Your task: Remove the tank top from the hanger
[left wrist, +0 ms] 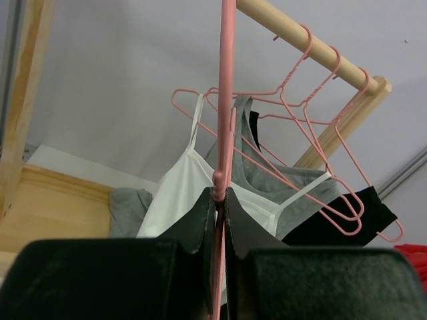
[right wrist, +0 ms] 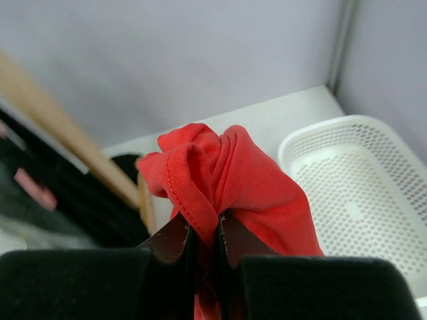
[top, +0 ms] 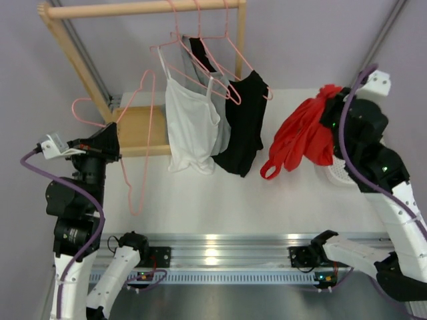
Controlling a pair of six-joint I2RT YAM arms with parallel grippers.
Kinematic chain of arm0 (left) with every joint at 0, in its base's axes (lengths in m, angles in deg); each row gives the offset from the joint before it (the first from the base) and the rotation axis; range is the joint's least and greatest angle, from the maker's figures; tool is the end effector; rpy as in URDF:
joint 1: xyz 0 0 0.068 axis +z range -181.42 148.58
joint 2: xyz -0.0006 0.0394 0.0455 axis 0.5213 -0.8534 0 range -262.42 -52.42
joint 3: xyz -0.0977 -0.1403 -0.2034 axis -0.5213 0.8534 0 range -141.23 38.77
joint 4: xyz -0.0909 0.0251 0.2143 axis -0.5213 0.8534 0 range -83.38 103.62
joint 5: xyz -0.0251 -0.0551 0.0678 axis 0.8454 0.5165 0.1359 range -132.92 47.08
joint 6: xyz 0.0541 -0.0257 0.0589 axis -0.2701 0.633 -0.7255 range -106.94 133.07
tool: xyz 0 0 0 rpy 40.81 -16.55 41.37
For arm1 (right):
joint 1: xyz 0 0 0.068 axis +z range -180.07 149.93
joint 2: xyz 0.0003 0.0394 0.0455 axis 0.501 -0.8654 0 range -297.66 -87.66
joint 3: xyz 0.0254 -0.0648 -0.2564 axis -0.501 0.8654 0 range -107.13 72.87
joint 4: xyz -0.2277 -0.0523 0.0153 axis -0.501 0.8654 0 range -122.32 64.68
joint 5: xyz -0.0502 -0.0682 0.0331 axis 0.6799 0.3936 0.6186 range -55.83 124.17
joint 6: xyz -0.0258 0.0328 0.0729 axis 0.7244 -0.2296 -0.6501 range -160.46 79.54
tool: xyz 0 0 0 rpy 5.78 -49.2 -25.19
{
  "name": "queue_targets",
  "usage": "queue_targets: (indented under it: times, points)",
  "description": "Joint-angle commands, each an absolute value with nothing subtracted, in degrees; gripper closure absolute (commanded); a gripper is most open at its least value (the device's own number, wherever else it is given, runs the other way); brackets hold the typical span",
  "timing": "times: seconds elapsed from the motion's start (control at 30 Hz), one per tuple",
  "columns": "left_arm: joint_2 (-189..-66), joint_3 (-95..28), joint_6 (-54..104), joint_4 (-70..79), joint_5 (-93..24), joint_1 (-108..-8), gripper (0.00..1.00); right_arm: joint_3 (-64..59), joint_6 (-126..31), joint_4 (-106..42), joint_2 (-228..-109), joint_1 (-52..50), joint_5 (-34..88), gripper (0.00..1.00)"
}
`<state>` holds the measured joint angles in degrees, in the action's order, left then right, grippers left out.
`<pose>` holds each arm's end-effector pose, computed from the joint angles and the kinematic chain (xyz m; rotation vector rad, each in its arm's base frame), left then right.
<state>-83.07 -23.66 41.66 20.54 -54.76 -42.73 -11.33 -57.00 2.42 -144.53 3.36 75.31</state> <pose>0.0911 -0.0028 0.4537 -0.3687 1.2257 -0.4701 0.1703 0.0544 0.4640 0.2842 1.6439 0.0488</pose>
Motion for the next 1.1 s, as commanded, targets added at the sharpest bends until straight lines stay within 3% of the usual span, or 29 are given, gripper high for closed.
queue_targets:
  times: [0.0, 0.23, 0.4, 0.57, 0.6, 0.63, 0.67, 0.83, 0.9, 1.07]
  points:
    - [-83.09, -23.63, 41.36, 19.19, -55.84, -42.76, 1.00, -19.84, -54.70, -1.56, -147.23, -6.05, 68.72, 1.00]
    - [-83.09, -23.45, 39.96, 20.07, -57.15, -42.76, 1.00, -37.67, -54.52, -1.47, -158.14, -23.10, 63.54, 1.00]
    - [-84.93, -25.74, 40.14, 21.83, -56.98, -42.76, 1.00, -40.95, -64.18, -1.47, -165.26, -40.49, 49.20, 1.00]
    - [-88.00, -27.14, 39.44, 21.74, -56.54, -42.76, 1.00, -40.77, -72.35, -1.56, -172.02, -48.78, 42.17, 1.00]
    - [-88.27, -27.58, 39.17, 21.74, -56.98, -42.76, 1.00, -40.51, -72.54, -1.56, -172.65, -49.22, 42.60, 0.70]
    - [-88.97, -27.67, 38.82, 21.65, -58.46, -42.76, 1.00, -39.99, -72.72, -1.47, -172.92, -49.23, 43.82, 0.50]
    - [-89.50, -27.85, 37.86, 21.74, -59.17, -42.76, 1.00, -39.37, -72.98, -1.47, -172.48, -49.23, 44.44, 0.20]
    - [-94.94, -30.04, 36.27, 21.83, -60.15, -42.76, 1.00, -38.14, -72.54, -1.47, -170.99, -48.88, 45.51, 0.13]
    - [-96.79, -31.71, 36.62, 21.74, -59.62, -42.76, 1.00, -37.18, -71.84, -1.38, -169.76, -48.61, 45.07, 0.05]
    - [-104.35, -37.42, 36.45, 21.65, -60.85, -42.76, 1.00, -29.89, -72.01, -1.56, -164.15, -48.09, 40.24, 0.02]
